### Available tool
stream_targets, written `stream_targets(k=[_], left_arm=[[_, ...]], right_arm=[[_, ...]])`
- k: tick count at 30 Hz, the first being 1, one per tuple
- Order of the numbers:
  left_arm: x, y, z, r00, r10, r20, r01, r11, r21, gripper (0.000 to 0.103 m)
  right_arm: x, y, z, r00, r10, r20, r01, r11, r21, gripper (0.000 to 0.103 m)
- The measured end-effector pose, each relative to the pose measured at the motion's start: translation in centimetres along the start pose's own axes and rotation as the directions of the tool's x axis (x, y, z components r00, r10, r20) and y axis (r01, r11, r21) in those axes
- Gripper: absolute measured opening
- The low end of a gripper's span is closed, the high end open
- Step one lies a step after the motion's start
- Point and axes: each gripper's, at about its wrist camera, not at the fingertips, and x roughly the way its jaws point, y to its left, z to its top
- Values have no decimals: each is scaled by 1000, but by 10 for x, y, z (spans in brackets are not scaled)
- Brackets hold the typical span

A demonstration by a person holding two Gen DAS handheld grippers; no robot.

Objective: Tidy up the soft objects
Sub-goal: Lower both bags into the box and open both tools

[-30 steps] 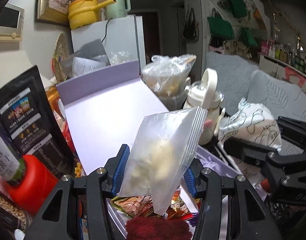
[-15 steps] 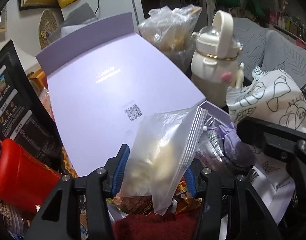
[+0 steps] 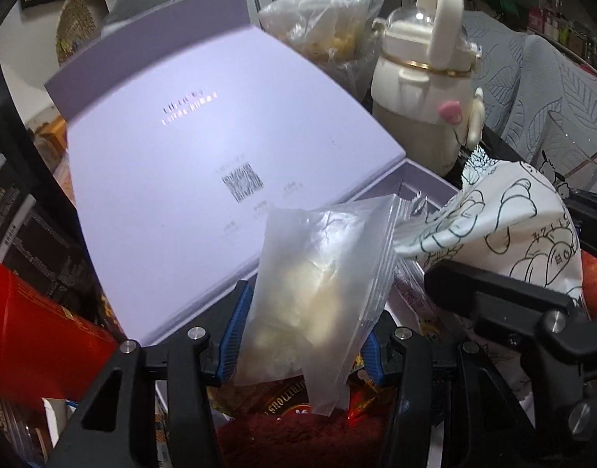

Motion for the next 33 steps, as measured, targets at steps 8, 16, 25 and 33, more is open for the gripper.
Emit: stream_targets(k=[8, 16, 25, 33], left_arm=[[12, 2, 2, 998, 8, -54, -8, 1000, 10, 51], [11, -8, 4, 997, 20, -72, -19, 1000, 9, 54], [-2, -3, 6, 998, 5, -60, -6, 1000, -23, 60], [-19, -4, 7, 998, 60, -18, -60, 998, -13, 80]], right_arm=[[13, -4, -3, 999, -19, -42, 19, 1000, 8, 52], [17, -9, -5, 998, 2, -67, 0, 1000, 21, 53], [4, -8, -2, 998, -26, -53, 27, 999, 21, 67], [-3, -13, -5, 998, -31, -47, 34, 998, 54, 67]])
